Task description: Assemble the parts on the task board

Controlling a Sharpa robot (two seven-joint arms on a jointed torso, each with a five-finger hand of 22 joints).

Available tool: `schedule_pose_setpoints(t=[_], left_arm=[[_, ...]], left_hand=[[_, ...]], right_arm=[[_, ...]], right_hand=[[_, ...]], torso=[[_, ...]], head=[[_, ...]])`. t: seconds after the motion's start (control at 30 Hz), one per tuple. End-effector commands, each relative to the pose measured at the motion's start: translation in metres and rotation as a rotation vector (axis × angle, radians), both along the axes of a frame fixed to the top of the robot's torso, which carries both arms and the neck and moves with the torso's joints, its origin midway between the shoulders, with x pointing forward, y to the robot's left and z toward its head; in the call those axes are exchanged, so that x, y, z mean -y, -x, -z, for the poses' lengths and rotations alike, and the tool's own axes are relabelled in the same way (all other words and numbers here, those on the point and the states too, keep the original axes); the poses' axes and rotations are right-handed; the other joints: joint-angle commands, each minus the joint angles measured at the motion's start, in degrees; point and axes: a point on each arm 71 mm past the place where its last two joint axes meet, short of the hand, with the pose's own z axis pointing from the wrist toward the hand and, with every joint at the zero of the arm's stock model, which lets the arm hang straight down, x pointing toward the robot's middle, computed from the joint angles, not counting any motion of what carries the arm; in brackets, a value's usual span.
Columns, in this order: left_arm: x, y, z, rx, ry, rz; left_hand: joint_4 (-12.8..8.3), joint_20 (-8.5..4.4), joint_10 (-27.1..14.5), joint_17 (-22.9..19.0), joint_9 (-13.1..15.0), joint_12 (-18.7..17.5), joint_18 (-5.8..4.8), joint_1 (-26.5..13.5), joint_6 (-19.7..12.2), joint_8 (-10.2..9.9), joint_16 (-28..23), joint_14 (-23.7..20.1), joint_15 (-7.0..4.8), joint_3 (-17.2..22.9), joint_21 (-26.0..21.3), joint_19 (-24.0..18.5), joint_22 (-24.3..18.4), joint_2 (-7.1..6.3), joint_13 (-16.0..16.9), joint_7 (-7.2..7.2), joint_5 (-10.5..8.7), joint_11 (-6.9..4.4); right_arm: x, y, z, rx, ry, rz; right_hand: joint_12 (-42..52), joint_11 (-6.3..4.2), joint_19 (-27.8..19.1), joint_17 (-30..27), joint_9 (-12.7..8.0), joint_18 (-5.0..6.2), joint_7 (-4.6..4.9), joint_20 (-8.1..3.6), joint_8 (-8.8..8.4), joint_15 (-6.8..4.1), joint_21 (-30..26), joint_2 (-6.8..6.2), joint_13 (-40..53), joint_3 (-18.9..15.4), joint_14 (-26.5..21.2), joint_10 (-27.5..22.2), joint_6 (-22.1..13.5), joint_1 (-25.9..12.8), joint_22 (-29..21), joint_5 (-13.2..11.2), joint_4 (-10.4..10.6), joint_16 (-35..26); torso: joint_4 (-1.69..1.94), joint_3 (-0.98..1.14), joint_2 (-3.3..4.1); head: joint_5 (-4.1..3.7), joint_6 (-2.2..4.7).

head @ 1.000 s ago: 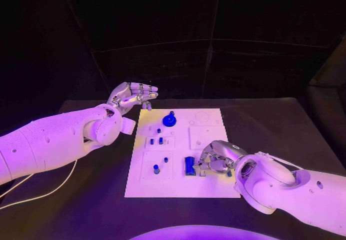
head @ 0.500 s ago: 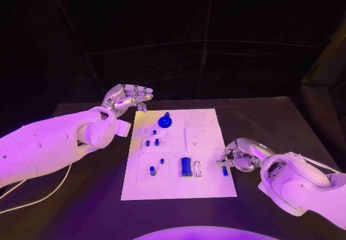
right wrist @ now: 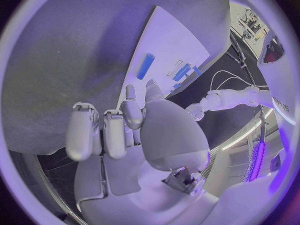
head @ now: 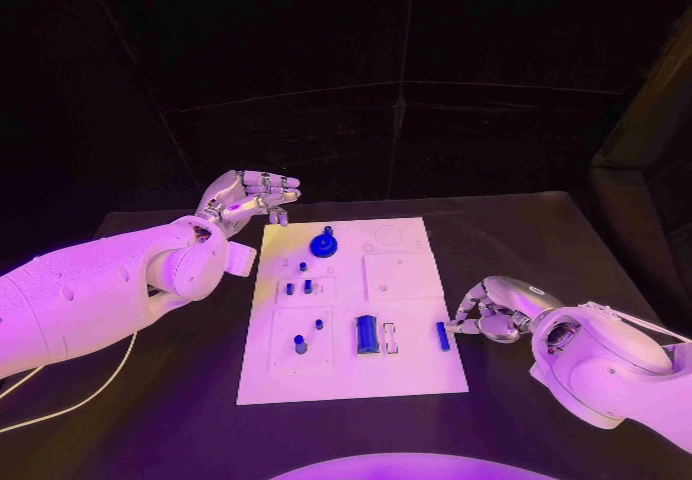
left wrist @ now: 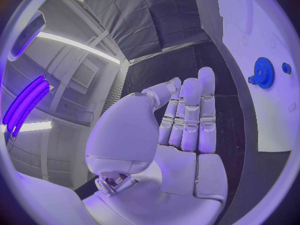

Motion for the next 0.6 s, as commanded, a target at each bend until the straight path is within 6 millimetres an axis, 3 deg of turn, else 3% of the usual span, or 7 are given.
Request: schedule_pose_setpoints(t=[0.03,0.4,0.6], left_arm=[[0.0,0.0,-0.001,0.005,0.005,0.005],[0.0,0.0,0.0,0.003,0.004,0.006],[0.0,0.0,0.0,0.002,0.004,0.006]], left_hand=[[0.0,-0.06,-0.3,-0.1,-0.1,0.2,0.87,-0.1,0.1,0.1,-0.2,-0.5,-0.05,-0.3,-0.2,-0.4,-0.1,0.34,-0.1,-0.05,0.16,0.04],[0.0,-0.06,-0.3,-0.1,-0.1,0.2,0.87,-0.1,0.1,0.1,-0.2,-0.5,-0.05,-0.3,-0.2,-0.4,-0.1,0.34,-0.1,-0.05,0.16,0.04],[0.0,-0.06,-0.3,-0.1,-0.1,0.2,0.87,-0.1,0.1,0.1,-0.2,-0.5,-0.05,-0.3,-0.2,-0.4,-0.1,0.34,-0.1,-0.05,0.16,0.04]], right_arm=[[-0.001,0.0,0.003,-0.022,0.053,-0.01],[-0.012,-0.005,0.01,-0.055,0.076,-0.041],[-0.018,-0.006,0.012,-0.065,0.082,-0.056]], right_hand=[[-0.4,0.11,-0.1,2.0,-0.1,-0.77,0.0,0.19,-0.31,0.23,0.1,0.1,-0.1,-0.4,3.6,-0.1,0.4,-0.8,-0.1,0.1,0.1,0.0],[-0.5,0.03,-0.2,2.0,-0.1,-0.75,-0.11,0.16,-0.44,0.17,0.0,-0.16,-0.1,-0.8,3.6,-0.2,0.8,-1.0,-0.2,0.4,0.3,-0.1],[-0.5,-0.14,-0.2,2.0,0.1,-0.74,-0.3,0.08,-0.47,0.04,0.0,-0.18,-0.1,-0.8,3.6,-0.2,1.5,-0.2,-0.2,0.6,-0.1,-0.1]], torso=[[0.12,-0.02,0.05],[-0.06,-0.05,0.07],[0.04,-0.04,0.01]], head=[[0.0,-0.11],[0.15,-0.41],[0.06,-0.5]])
